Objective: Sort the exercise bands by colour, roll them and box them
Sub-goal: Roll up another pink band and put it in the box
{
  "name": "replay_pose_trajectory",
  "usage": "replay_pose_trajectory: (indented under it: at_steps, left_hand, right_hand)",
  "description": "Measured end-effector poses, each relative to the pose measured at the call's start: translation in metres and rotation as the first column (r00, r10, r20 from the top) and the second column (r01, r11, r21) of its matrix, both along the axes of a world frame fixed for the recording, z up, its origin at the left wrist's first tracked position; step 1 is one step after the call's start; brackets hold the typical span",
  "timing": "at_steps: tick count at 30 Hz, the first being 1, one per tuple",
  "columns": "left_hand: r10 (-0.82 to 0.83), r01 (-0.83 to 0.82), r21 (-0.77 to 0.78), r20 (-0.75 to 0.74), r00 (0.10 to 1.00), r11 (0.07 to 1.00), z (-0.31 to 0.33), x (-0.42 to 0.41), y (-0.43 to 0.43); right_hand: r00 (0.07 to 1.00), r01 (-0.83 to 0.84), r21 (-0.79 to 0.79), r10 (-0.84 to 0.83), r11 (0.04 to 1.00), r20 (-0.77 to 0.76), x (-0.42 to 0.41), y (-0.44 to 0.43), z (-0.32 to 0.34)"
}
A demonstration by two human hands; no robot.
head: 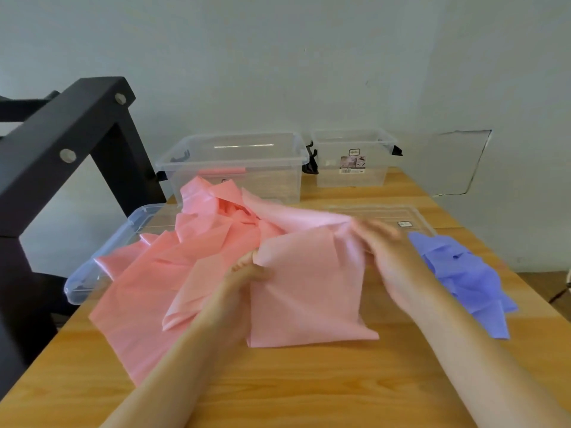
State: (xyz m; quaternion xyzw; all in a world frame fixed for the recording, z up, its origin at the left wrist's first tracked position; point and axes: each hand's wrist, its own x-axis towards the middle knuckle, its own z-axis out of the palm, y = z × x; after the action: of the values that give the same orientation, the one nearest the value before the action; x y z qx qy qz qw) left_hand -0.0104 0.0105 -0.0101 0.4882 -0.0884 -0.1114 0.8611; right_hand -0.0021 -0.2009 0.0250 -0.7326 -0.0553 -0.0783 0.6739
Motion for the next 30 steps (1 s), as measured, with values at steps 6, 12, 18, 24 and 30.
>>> replay_pose_trajectory:
  at_steps: [6, 12, 18, 24, 30]
  left_hand:
    - [-0.246, 0.238, -0.069, -0.151, 0.957, 0.969, -0.004, 0.002, 0.004]
    - [-0.551, 0.510, -0.210, -0.277, 0.787, 0.834, -0.006, 0.002, -0.004]
    - [-0.490, 0.462, -0.163, -0.267, 0.830, 0.872, -0.001, 0.001, -0.013]
    - [-0.233, 0.189, -0.236, -0.172, 0.957, 0.953, 0.008, 0.012, -0.015]
    - [0.091, -0.116, -0.164, -0.154, 0.984, 0.980, 0.020, 0.014, 0.003]
  right_hand:
    - [0.972, 0.027, 0.619, 0.124, 0.785, -0.200, -0.002, -0.019, 0.014]
    - [0.854, -0.049, 0.648, 0.369, 0.760, -0.368, -0.010, -0.005, 0.004]
    - [0.781, -0.092, 0.568, 0.413, 0.818, -0.468, -0.011, 0.023, -0.016]
    - [0.784, -0.130, 0.579, 0.441, 0.805, -0.437, -0.003, 0.021, -0.006]
    - [0.909, -0.024, 0.338, 0.161, 0.941, -0.383, -0.005, 0.012, -0.008]
